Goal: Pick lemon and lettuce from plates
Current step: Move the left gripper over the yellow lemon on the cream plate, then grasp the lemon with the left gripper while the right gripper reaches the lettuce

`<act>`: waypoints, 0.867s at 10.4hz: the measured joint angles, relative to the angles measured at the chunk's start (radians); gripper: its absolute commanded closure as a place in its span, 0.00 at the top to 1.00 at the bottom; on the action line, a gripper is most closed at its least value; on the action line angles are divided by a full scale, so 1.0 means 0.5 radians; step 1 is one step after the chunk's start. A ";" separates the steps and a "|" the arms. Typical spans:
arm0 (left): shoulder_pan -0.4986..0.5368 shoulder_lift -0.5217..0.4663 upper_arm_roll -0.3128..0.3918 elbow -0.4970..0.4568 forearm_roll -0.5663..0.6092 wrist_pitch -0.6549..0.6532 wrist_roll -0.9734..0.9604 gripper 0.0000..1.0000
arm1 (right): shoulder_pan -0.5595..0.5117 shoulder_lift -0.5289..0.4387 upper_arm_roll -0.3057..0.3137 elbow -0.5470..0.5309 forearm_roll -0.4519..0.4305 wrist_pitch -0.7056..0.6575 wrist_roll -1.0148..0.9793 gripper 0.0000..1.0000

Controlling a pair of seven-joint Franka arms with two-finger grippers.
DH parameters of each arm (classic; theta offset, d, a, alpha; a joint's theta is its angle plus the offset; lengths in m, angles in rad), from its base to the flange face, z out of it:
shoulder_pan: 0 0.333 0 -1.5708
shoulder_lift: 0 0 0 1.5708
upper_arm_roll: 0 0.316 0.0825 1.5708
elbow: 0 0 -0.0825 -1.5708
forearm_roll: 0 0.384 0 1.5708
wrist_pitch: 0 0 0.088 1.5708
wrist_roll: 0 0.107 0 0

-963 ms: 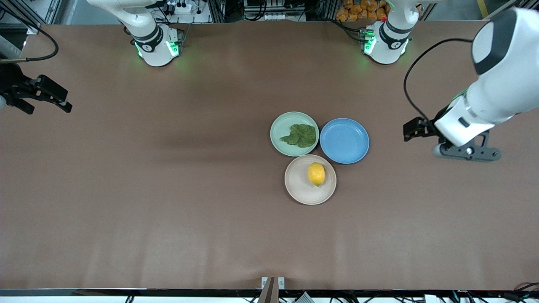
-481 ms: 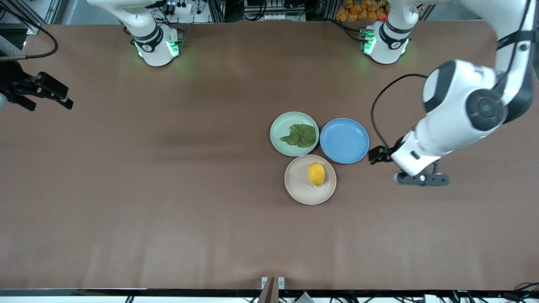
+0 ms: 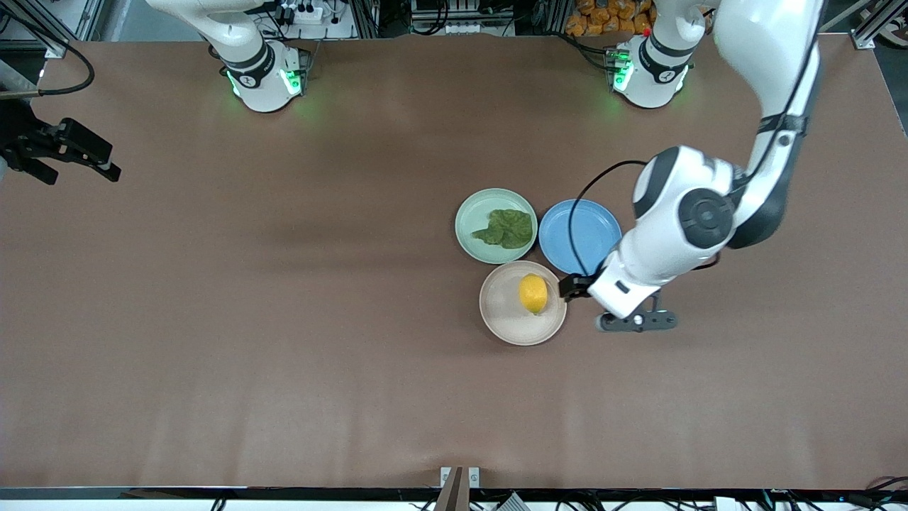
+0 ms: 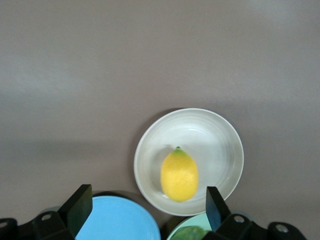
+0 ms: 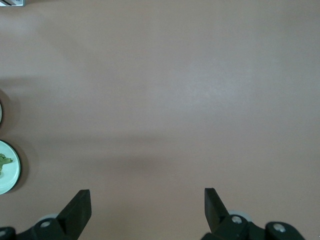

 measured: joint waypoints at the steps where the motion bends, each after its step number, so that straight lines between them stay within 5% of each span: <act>1: -0.045 0.067 0.002 0.003 0.001 0.020 -0.102 1.00 | -0.003 -0.001 -0.001 0.007 0.000 -0.005 0.000 1.00; 6: -0.151 0.254 0.005 0.018 0.058 0.040 -0.416 1.00 | -0.002 -0.002 0.039 0.014 0.007 -0.027 0.003 1.00; 9: -0.184 0.340 0.007 0.020 0.059 0.078 -0.443 1.00 | 0.006 -0.001 0.232 0.015 0.010 -0.026 0.244 1.00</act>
